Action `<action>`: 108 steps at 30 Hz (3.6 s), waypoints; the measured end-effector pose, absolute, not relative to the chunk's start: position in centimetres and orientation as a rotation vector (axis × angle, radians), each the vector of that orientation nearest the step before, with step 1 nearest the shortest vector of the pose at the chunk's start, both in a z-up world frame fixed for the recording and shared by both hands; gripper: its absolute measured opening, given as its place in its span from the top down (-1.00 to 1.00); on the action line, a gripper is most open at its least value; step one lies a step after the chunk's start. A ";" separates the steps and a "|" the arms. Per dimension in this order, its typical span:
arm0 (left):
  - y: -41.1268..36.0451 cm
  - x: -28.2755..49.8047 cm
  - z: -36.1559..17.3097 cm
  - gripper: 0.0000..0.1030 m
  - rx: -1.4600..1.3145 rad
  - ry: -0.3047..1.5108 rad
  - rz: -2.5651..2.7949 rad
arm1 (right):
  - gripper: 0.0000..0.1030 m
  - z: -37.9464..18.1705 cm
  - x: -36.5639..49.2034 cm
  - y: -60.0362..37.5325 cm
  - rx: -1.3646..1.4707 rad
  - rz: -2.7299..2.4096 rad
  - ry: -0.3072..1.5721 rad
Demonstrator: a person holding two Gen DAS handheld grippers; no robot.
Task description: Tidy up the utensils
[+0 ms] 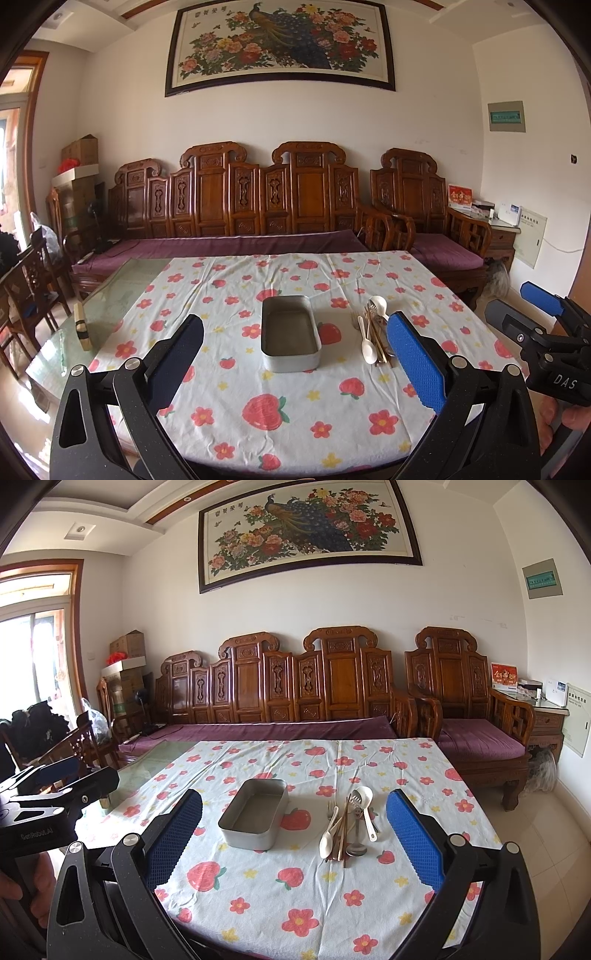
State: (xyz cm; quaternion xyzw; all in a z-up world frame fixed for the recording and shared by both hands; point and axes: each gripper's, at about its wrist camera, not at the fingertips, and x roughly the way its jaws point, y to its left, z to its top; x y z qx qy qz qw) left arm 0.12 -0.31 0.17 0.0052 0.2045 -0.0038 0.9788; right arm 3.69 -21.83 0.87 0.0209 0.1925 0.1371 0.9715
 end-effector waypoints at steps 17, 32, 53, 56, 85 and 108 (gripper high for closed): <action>-1.9 0.7 0.9 -0.87 0.012 0.446 -0.011 | -0.95 0.0 4.9 -20.9 0.044 0.274 0.415; -1.8 6.6 -5.1 -0.87 0.042 0.573 -0.067 | -0.95 -5.1 11.0 -21.6 0.002 0.301 0.490; -5.9 14.6 -11.8 -0.87 0.096 0.723 -0.215 | 0.10 -19.7 28.1 -26.1 -0.042 0.321 0.849; -6.6 15.9 -12.4 -0.87 0.103 0.746 -0.225 | 0.17 -20.8 30.7 -26.0 -0.067 0.322 0.879; -13.0 25.1 -19.3 -0.31 0.151 0.930 -0.306 | 0.91 -23.6 37.9 -29.7 0.071 0.290 1.020; -13.1 32.7 -23.9 0.37 -0.079 1.107 -0.275 | 0.90 -24.2 32.2 -32.8 0.098 0.289 1.007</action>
